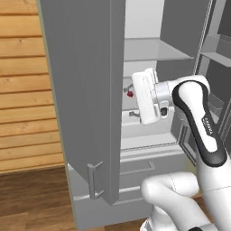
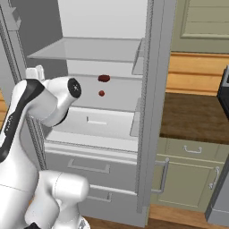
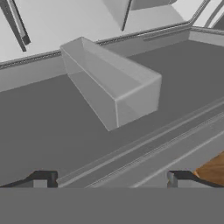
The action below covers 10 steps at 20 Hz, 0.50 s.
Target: Take the strawberry from the fridge and place it on top of the pancake, located on the dining counter.
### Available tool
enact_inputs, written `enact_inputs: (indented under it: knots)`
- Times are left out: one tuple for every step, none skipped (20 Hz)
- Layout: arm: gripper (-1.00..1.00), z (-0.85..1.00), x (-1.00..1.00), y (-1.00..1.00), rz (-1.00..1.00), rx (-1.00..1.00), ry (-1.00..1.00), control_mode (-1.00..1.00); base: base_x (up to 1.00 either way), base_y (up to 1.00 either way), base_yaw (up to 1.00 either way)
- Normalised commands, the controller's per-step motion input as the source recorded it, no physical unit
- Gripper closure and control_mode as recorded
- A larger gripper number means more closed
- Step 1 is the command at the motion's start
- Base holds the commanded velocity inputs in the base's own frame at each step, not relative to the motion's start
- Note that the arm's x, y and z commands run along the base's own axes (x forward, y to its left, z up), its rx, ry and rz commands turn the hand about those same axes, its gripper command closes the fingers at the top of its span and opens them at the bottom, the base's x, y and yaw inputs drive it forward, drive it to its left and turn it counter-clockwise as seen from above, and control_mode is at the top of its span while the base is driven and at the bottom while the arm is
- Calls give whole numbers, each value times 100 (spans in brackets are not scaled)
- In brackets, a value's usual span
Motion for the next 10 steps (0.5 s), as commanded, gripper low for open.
enact_inputs:
  knots:
    - [-100, -17, 10, 49, 4, 0, 1, -100, 0, 0, 0]
    - [-100, -19, 1, 51, 6, 0, 0, -100, 0, 0, 0]
    - [-100, -10, 0, 44, 6, 0, 0, -100, 0, 0, 0]
    - [-100, -7, 0, 36, 5, 0, 0, -100, 0, 0, 0]
    - [-100, -3, 0, 26, 5, 0, 0, -100, 0, 0, 0]
    - [-100, -1, 0, 21, 6, 0, 0, -100, 0, 0, 0]
    - [-100, -1, 0, 20, 7, 0, 0, -100, 0, 0, 0]
    - [-100, -1, -4, 19, 7, 0, 0, -100, 0, 0, 0]
    - [-100, -4, -7, 29, 8, 0, 0, -100, 0, 0, 0]
    - [-100, -4, -12, 31, 7, 0, 0, -100, 0, 0, 0]
